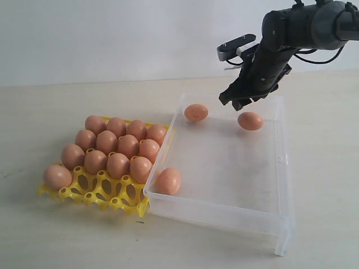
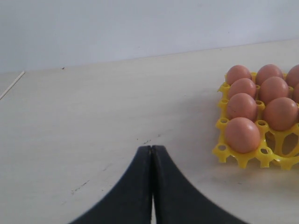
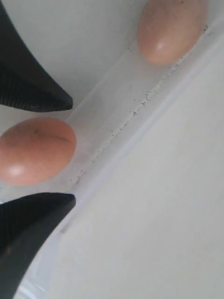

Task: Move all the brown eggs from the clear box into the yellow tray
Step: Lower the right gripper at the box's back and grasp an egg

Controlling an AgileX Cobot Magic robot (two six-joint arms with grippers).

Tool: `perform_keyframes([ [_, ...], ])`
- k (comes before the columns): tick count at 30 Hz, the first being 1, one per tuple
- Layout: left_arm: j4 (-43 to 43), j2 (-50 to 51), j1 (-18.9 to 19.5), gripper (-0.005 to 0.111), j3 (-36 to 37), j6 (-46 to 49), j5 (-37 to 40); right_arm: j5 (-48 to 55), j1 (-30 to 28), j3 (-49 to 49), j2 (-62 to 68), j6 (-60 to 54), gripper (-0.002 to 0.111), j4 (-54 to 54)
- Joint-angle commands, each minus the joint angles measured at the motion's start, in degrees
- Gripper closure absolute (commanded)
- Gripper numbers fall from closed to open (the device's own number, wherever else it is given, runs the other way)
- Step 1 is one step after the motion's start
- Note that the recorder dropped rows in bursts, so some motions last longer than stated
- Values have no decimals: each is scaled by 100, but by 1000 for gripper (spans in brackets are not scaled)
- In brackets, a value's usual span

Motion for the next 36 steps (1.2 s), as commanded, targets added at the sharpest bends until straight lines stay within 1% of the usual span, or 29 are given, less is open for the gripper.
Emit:
perform_keyframes([
  [1,-38,-32,7,107,-23,-25,-79,-249,-39,-56,136,68,56,-58],
  [32,-38,-32,7,107,-23,-25,-79,-402,-39,-56,718,184,56,-23],
  [35,-38,-32,7,107,-23,-25,-79,-366,-39,-56,781,422,59,-23],
  [36,-38,-32,7,107,-23,-25,-79,-357,-39,-56,781,422,63,-23],
])
